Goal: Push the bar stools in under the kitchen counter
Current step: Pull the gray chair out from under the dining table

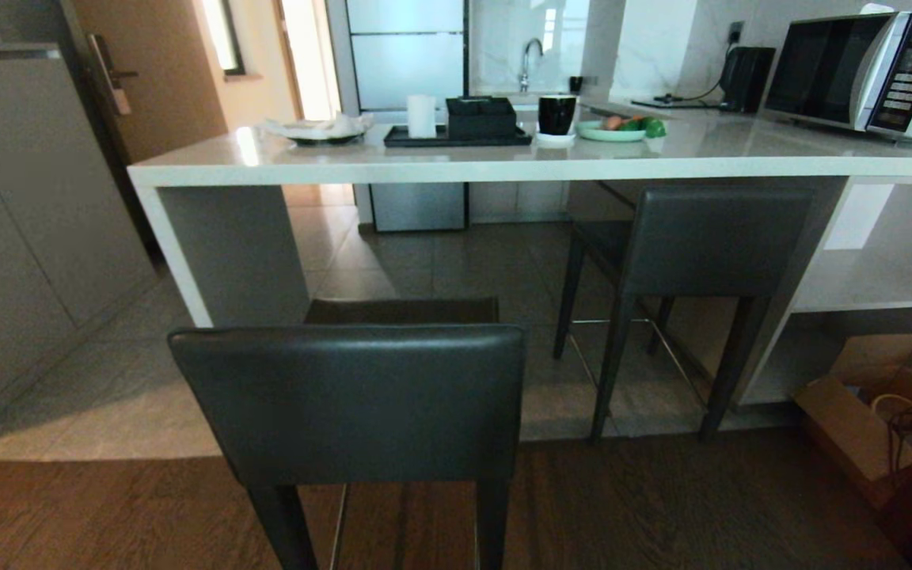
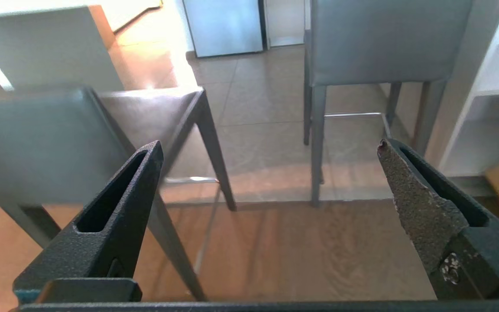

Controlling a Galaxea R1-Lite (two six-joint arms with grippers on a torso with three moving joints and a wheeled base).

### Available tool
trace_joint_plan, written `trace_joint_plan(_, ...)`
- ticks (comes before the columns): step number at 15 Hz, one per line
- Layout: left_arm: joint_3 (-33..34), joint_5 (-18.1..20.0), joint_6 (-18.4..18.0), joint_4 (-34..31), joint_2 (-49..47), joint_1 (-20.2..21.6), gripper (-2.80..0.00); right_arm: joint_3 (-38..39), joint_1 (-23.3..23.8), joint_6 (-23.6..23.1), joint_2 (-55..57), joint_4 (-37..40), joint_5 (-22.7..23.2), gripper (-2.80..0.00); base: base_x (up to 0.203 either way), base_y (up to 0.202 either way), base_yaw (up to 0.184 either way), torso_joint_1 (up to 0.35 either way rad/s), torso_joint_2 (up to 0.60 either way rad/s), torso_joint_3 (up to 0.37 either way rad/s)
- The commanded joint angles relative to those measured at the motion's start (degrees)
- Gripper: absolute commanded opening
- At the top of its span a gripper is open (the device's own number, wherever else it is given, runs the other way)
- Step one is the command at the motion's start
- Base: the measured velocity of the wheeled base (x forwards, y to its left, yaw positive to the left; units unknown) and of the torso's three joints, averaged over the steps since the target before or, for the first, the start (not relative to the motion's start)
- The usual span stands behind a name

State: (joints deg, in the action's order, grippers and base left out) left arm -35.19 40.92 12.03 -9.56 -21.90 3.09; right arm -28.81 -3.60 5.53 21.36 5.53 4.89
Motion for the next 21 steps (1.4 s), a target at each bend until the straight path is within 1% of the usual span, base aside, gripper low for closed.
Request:
trace_joint_plan(1,1.4,0.0,-2.1,-3.7,7.3,-1.5,0.0,2.6,0.2,-0.9,-6.5,0.8,0.1,0.0,0.0,0.0,0.0,0.0,0.0,0.0)
trace_joint_plan(3,2.9,-1.1,-5.5,-12.9,15.3,-2.2,0.0,4.3,1.7,-1.7,-12.5,5.1,1.4,0.0,0.0,0.0,0.0,0.0,0.0,0.0)
trace_joint_plan(4,4.9,-3.4,-6.4,-15.3,18.5,-2.4,0.0,5.4,2.3,-2.2,-16.0,7.2,2.2,0.0,0.0,0.0,0.0,0.0,0.0,0.0)
trace_joint_plan(5,8.4,-9.0,-8.2,-16.4,20.6,-2.6,0.0,7.2,2.7,-3.2,-19.5,9.1,2.6,0.0,0.0,0.0,0.0,0.0,0.0,0.0)
trace_joint_plan(6,11.8,-15.9,-11.0,-16.3,21.3,-2.6,0.0,9.0,3.0,-3.9,-21.4,9.9,2.6,0.0,0.0,0.0,0.0,0.0,0.0,0.0)
trace_joint_plan(7,14.9,-20.4,-13.4,-14.5,21.6,-2.7,0.0,11.3,3.2,-4.7,-21.5,9.9,2.5,0.0,0.0,0.0,0.0,0.0,0.0,0.0)
trace_joint_plan(9,22.8,-24.0,-16.3,-7.2,21.7,-2.7,0.0,15.4,3.3,-6.4,-21.4,9.1,2.5,0.0,0.0,0.0,0.0,0.0,0.0,0.0)
trace_joint_plan(10,27.3,-26.2,-17.1,-2.0,21.8,-2.7,0.0,18.1,3.3,-7.4,-21.4,8.0,1.8,0.0,0.0,0.0,0.0,0.0,0.0,0.0)
trace_joint_plan(11,29.9,-28.7,-17.4,5.3,21.8,-2.7,0.0,21.4,3.3,-8.5,-21.4,5.4,-0.3,0.0,0.0,0.0,0.0,0.0,0.0,0.0)
trace_joint_plan(12,30.9,-30.4,-17.5,8.1,21.8,-2.7,0.0,25.4,3.3,-9.5,-21.4,1.4,-2.2,0.0,0.0,0.0,0.0,0.0,0.0,0.0)
trace_joint_plan(13,32.4,-31.8,-17.7,8.1,21.8,-2.7,0.0,28.0,3.3,-10.2,-21.4,-4.5,-3.2,0.0,0.0,0.0,0.0,0.0,0.0,0.0)
trace_joint_plan(14,32.6,-32.9,-18.1,8.0,21.8,-2.7,0.0,28.7,3.3,-10.7,-21.4,-6.7,-3.5,0.0,0.0,0.0,0.0,0.0,0.0,0.0)
trace_joint_plan(15,32.5,-34.4,-18.6,7.7,21.8,-2.7,0.0,29.0,3.3,-11.7,-21.4,-5.2,-3.6,0.0,0.0,0.0,0.0,0.0,0.0,0.0)
trace_joint_plan(16,33.5,-37.4,-19.4,7.6,21.8,-2.7,0.0,29.0,3.3,-11.7,-21.4,-5.1,-3.7,0.0,0.0,0.0,0.0,0.0,0.0,0.0)
trace_joint_plan(17,34.6,-40.6,-18.6,8.2,21.8,-2.7,0.0,29.0,3.3,-11.8,-21.4,-4.8,-3.7,0.0,0.0,0.0,0.0,0.0,0.0,0.0)
trace_joint_plan(18,34.8,-40.7,-16.0,9.0,21.8,-2.7,0.0,28.9,3.3,-11.8,-21.4,-4.8,-3.7,0.0,0.0,0.0,0.0,0.0,0.0,0.0)
trace_joint_plan(19,34.8,-40.7,-16.5,9.1,21.8,-2.7,0.0,28.9,3.2,-11.0,-21.4,-4.8,-3.9,0.0,0.0,0.0,0.0,0.0,0.0,0.0)
trace_joint_plan(20,34.8,-40.7,-16.1,9.2,21.8,-2.7,0.0,28.9,3.2,-9.0,-21.4,-4.9,-4.1,0.0,0.0,0.0,0.0,0.0,0.0,0.0)
trace_joint_plan(21,34.8,-40.8,-15.1,9.2,21.8,-2.7,0.0,28.9,3.3,-6.0,-21.4,-5.0,-4.6,0.0,0.0,0.0,0.0,0.0,0.0,0.0)
